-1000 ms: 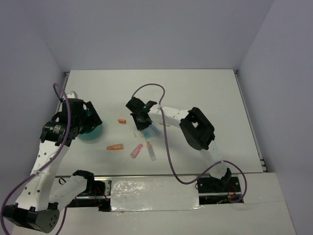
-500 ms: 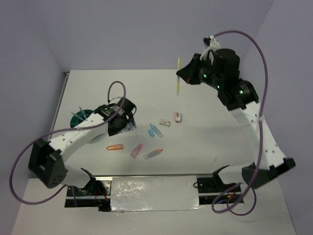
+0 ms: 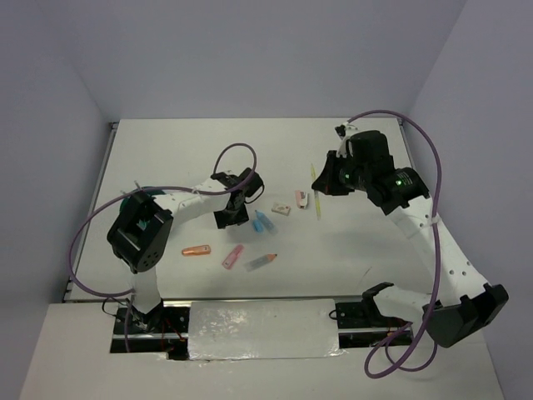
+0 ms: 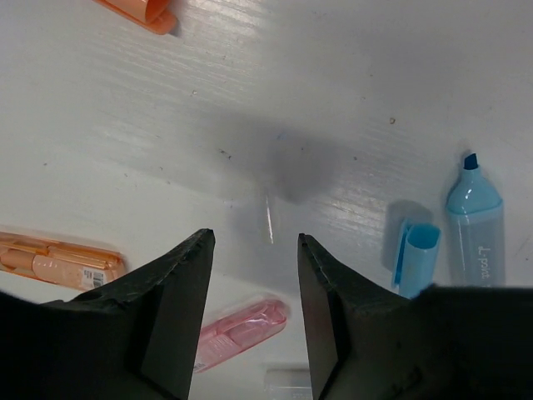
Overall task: Sort the stationery into containers
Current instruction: Close the pen cap on the pen.
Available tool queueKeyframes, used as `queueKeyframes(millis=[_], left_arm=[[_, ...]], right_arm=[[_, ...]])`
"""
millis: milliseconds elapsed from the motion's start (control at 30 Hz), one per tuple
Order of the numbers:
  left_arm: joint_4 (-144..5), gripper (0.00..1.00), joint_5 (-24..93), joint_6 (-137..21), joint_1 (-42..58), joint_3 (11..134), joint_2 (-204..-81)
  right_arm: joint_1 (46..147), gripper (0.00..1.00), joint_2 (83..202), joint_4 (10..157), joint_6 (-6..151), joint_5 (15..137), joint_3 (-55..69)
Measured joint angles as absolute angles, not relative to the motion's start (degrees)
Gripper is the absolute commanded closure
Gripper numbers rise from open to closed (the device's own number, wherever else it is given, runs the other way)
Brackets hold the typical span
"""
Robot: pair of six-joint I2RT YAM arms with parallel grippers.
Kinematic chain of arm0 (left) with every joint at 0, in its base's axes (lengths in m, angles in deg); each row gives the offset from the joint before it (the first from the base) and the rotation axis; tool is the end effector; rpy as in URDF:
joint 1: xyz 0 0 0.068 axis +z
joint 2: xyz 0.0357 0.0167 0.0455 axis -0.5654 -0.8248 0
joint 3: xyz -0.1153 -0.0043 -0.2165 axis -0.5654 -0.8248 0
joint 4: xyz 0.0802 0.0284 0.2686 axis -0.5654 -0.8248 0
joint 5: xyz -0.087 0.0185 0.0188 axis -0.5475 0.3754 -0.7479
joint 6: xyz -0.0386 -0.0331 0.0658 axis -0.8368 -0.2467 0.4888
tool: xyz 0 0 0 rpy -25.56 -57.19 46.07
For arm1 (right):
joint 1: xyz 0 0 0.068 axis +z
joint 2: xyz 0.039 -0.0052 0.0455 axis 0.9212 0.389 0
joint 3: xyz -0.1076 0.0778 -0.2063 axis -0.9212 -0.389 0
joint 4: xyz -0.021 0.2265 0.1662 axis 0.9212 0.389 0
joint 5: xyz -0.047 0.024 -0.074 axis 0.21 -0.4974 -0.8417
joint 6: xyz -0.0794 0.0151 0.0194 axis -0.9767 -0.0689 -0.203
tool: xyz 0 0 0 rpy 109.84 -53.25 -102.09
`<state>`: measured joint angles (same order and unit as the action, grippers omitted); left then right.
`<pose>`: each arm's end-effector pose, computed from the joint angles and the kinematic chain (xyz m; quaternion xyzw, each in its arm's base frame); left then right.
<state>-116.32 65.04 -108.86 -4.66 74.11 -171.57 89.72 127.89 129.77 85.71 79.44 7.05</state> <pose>0.3089 -0.2151 0.1202 -0.2202 0.9479 0.0257 0.2285 0.2670 0.1267 0.3416 -0.0652 0.8927 0.2424 0.3743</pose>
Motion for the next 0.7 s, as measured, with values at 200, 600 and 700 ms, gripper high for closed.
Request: queueKeyframes(millis=[200,600,700], left_arm=[[-115.53,0.49,65.02,-109.64,-4.09,74.05,-172.71],[-110.29,0.59,63.4,-109.78,-2.87,70.57,-173.56],[-109.17,0.67,63.23,-109.91,-2.87,70.15,-173.56]], right_arm=[[89.72,1.0,124.44,130.03,84.88,80.89,5.87],[89.72,1.0,125.22,130.08,84.11,83.9,6.04],[89.72,1.0,125.99,130.12,84.09,84.54,6.55]])
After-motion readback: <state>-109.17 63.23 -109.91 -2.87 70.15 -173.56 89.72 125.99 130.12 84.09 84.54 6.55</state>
